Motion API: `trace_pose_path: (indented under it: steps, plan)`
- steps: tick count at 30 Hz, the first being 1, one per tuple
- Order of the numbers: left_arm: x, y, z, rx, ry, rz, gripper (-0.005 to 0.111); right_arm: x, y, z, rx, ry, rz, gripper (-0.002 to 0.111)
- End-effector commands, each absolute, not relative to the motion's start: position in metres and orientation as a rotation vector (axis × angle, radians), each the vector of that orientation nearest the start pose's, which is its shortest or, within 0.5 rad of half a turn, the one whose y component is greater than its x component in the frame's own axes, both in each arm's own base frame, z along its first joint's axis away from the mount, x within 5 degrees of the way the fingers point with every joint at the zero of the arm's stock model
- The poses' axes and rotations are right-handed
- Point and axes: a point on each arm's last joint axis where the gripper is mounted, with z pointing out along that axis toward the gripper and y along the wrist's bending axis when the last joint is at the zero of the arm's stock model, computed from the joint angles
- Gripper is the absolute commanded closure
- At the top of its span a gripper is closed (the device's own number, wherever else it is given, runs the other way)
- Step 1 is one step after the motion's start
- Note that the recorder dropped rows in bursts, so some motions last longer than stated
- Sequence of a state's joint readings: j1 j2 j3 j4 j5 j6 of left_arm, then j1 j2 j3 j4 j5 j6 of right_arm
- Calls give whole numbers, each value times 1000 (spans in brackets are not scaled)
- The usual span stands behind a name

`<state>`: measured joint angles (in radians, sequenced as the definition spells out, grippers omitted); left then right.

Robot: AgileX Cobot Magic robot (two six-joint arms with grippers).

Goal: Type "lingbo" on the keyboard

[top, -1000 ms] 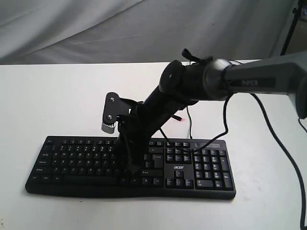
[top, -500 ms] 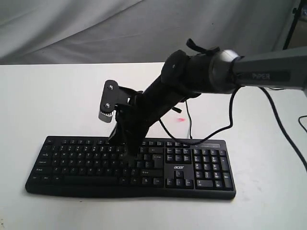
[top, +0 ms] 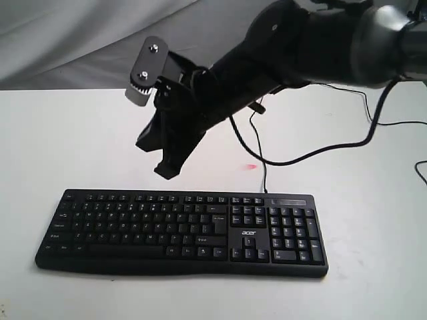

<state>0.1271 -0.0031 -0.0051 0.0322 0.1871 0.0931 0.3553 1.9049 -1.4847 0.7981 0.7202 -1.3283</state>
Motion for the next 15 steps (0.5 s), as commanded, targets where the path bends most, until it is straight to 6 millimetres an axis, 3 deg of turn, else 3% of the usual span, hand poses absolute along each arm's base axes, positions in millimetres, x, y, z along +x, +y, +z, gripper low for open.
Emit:
trace_pose_path:
  steps: [1, 15]
  plan:
    - [56, 7, 197, -6, 1670, 190, 106, 371, 181, 291, -1281, 1891, 432, 108]
    - [56, 7, 197, -6, 1670, 190, 106, 314, 160, 397, -1125, 1710, 400, 108]
